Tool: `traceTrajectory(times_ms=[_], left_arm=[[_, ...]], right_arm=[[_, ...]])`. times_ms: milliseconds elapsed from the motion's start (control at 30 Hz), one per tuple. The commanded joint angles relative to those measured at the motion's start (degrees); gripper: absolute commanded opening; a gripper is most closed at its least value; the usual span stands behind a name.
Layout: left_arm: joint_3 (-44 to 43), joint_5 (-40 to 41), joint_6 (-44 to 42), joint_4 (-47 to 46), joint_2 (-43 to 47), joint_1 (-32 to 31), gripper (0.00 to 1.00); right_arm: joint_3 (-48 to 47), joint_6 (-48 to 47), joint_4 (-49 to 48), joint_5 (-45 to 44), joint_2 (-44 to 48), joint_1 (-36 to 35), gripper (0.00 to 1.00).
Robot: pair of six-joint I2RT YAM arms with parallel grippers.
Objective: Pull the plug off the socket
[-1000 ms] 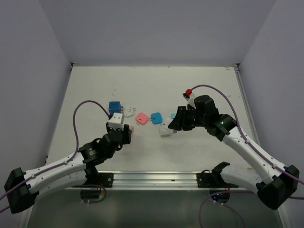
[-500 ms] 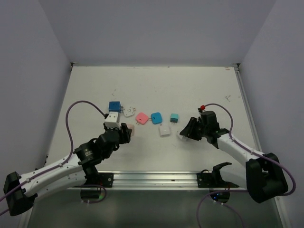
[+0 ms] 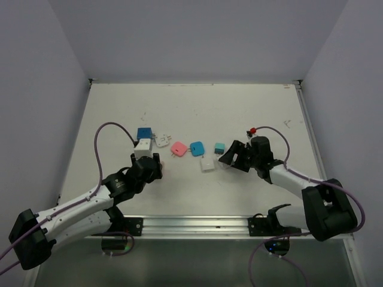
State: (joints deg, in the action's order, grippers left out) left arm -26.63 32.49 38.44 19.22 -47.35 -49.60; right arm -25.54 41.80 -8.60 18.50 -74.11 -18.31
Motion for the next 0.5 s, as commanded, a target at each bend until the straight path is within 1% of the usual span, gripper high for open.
traceTrajectory(times_ms=[0,33,100,133,167,233,300,333,367,467], left_arm=[[-3.51,-2.51,1.38,1.16,-2.47,5.64,0.0],[-3.95,-3.04,1.29,2.04,-3.18,8.7,0.0],[-5.62,-3.31,0.42,2.4,-5.54,10.92,0.0],[-6.32,-3.31,-0.54,2.57,-6.69,12.67,0.0],[-7.11,-3.48,-0.99,2.83,-8.0,13.47,0.01],[-9.92,-5.06,-3.0,3.36,-12.66,16.71,0.03],[-12.12,-5.33,-4.41,2.76,-16.52,19.09,0.06],[-12.39,-5.85,-4.94,2.14,-17.59,19.72,0.08],[-13.26,-6.47,-5.12,1.96,-18.73,20.42,0.12],[-15.54,-7.7,-6.53,1.78,-23.3,23.32,0.16]], right_arm=[[-2.58,-3.3,6.12,-3.64,6.67,0.2,0.79],[-3.54,-3.91,10.32,-4.52,7.91,0.2,0.81],[-4.51,-5.32,14.12,-6.72,10.55,0.2,0.83],[-5.56,-5.59,17.71,-7.33,13.0,0.2,0.84],[-6.01,-6.03,19.57,-7.95,14.41,0.2,0.87],[-7.5,-6.47,24.48,-9.44,18.27,0.2,0.89],[-8.9,-7.08,28.88,-11.02,22.4,0.2,0.91],[-9.44,-7.08,30.3,-11.55,22.43,0.2,0.92],[-9.96,-7.43,31.61,-12.17,25.12,0.2,0.93],[-12.33,-8.13,36.01,-14.1,30.66,0.2,0.94]])
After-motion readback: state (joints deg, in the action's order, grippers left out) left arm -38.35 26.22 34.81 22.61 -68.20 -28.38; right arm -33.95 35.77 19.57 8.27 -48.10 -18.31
